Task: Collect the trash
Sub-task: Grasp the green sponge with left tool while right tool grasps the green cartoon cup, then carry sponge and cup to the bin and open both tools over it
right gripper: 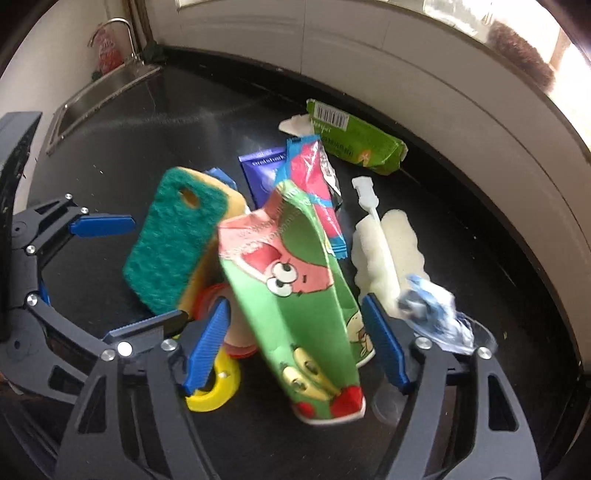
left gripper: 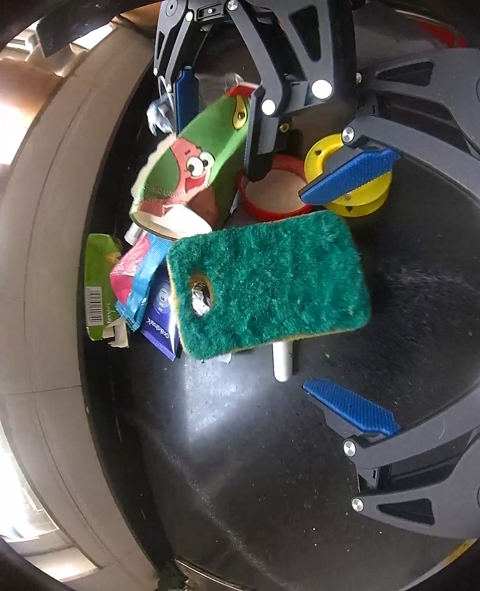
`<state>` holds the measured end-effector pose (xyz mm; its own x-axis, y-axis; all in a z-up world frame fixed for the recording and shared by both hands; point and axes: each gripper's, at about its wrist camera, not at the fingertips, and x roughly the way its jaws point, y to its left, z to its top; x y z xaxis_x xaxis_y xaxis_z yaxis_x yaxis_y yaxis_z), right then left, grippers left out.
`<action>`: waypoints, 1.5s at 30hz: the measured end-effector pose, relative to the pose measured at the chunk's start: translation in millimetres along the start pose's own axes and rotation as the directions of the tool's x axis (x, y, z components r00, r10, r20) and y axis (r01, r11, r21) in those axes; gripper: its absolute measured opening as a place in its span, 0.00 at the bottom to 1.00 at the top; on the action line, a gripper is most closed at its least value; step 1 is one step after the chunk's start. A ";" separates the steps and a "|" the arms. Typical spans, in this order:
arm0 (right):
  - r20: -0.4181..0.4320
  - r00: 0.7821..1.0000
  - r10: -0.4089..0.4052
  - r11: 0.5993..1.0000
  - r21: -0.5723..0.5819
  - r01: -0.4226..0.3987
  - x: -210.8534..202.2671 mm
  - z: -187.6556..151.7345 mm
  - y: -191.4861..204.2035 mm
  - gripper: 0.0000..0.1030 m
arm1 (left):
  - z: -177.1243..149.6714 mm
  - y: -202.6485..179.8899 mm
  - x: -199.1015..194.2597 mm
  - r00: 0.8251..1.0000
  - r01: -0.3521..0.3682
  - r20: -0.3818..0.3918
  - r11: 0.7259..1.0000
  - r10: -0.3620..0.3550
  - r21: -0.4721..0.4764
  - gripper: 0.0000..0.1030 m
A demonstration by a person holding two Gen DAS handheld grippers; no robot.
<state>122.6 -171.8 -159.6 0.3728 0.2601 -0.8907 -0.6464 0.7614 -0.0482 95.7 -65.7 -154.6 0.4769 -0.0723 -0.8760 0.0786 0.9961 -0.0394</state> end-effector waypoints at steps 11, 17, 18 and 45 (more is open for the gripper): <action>0.069 0.997 0.025 0.993 0.114 -0.033 -50.6 -12.0 -8.4 0.47 | -4.7 -3.3 -31.0 0.999 -0.023 0.028 0.998 0.021 0.055 0.55; 0.093 0.995 0.021 0.977 0.211 -0.040 -94.2 -24.1 11.4 0.47 | -16.3 7.3 -79.0 1.000 -0.011 0.025 0.999 0.010 0.040 0.55; 0.095 0.995 0.017 0.975 0.219 -0.038 -99.4 -25.9 15.6 0.47 | -17.2 8.7 -82.4 1.000 -0.012 0.025 0.999 0.011 0.040 0.55; 0.217 0.973 0.082 0.990 0.098 -0.105 -133.6 42.6 167.6 0.48 | -94.0 143.9 -184.0 0.983 -0.129 0.110 0.980 0.146 -0.150 0.55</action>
<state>-7.2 -53.6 -29.4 0.4542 0.4442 -0.7723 -0.6139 0.7843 0.0900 -63.0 95.7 -44.2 0.5769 0.0689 -0.8139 -0.1157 0.9933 0.0021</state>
